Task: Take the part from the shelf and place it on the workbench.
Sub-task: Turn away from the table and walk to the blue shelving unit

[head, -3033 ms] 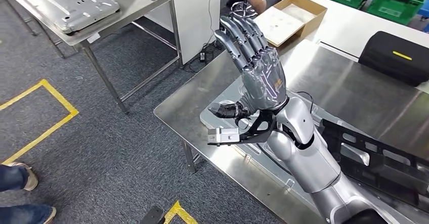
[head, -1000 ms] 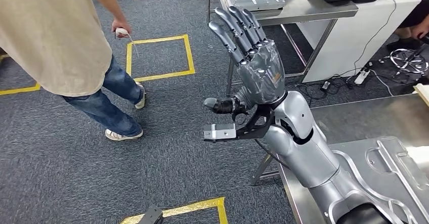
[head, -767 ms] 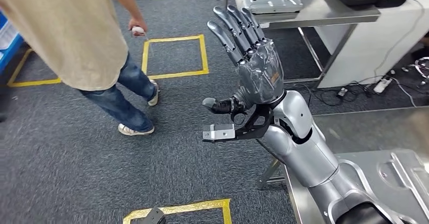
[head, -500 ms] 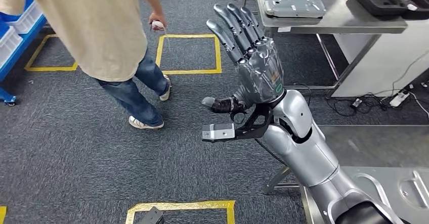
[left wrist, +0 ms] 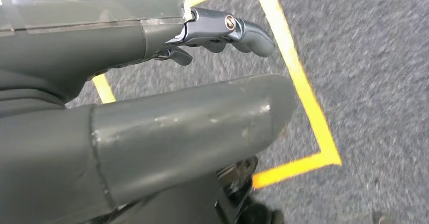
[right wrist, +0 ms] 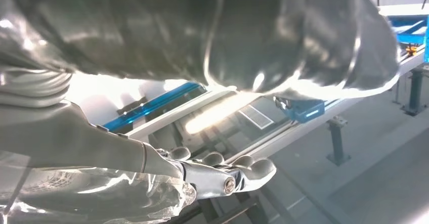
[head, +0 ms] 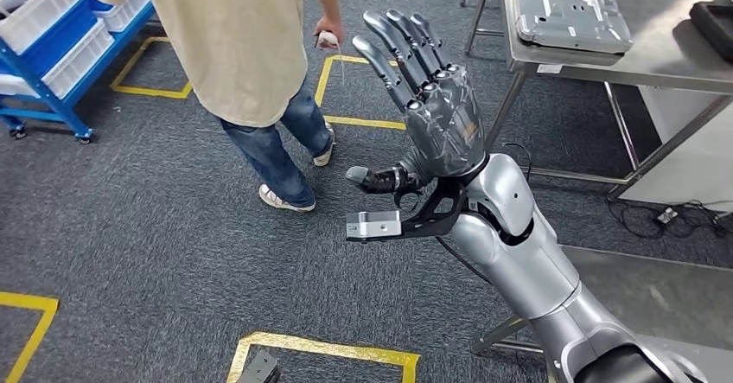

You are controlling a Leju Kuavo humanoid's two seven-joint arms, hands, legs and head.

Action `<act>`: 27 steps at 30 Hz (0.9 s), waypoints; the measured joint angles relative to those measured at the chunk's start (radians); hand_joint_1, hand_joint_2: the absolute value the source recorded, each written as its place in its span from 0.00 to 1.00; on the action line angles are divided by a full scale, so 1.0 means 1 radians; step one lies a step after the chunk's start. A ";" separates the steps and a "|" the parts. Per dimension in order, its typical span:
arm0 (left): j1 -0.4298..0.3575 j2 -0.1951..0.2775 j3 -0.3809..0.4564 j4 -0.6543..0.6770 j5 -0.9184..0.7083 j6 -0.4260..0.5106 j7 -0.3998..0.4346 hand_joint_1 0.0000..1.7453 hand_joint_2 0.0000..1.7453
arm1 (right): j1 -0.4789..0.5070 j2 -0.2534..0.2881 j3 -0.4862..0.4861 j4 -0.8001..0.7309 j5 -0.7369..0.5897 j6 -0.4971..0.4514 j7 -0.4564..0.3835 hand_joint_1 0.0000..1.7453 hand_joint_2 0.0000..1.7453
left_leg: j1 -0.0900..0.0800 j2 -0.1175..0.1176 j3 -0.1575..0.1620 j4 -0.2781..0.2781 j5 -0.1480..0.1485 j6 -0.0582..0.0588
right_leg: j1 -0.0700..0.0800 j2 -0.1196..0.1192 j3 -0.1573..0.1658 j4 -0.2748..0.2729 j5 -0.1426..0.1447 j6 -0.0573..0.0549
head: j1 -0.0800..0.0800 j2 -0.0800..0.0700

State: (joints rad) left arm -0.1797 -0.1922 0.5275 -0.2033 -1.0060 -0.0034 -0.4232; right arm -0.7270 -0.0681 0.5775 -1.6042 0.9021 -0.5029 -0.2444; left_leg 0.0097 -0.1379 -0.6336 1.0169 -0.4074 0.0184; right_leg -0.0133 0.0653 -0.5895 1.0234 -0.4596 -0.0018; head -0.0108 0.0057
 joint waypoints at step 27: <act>0.015 -0.003 -0.002 0.000 -0.019 -0.004 0.007 0.00 0.00 | 0.024 0.006 0.026 0.019 0.018 0.017 0.004 0.00 0.00 | 0.003 0.039 0.000 0.009 -0.004 0.008 | -0.012 -0.014 -0.018 0.057 -0.021 0.023 | -0.003 0.000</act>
State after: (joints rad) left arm -0.1643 -0.1949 0.5253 -0.2033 -1.0251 -0.0077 -0.4162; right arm -0.7034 -0.0623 0.6038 -1.5847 0.9197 -0.4859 -0.2407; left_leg 0.0131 -0.0994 -0.6335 1.0256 -0.4111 0.0269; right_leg -0.0255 0.0516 -0.6076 1.0808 -0.4807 0.0208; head -0.0140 0.0057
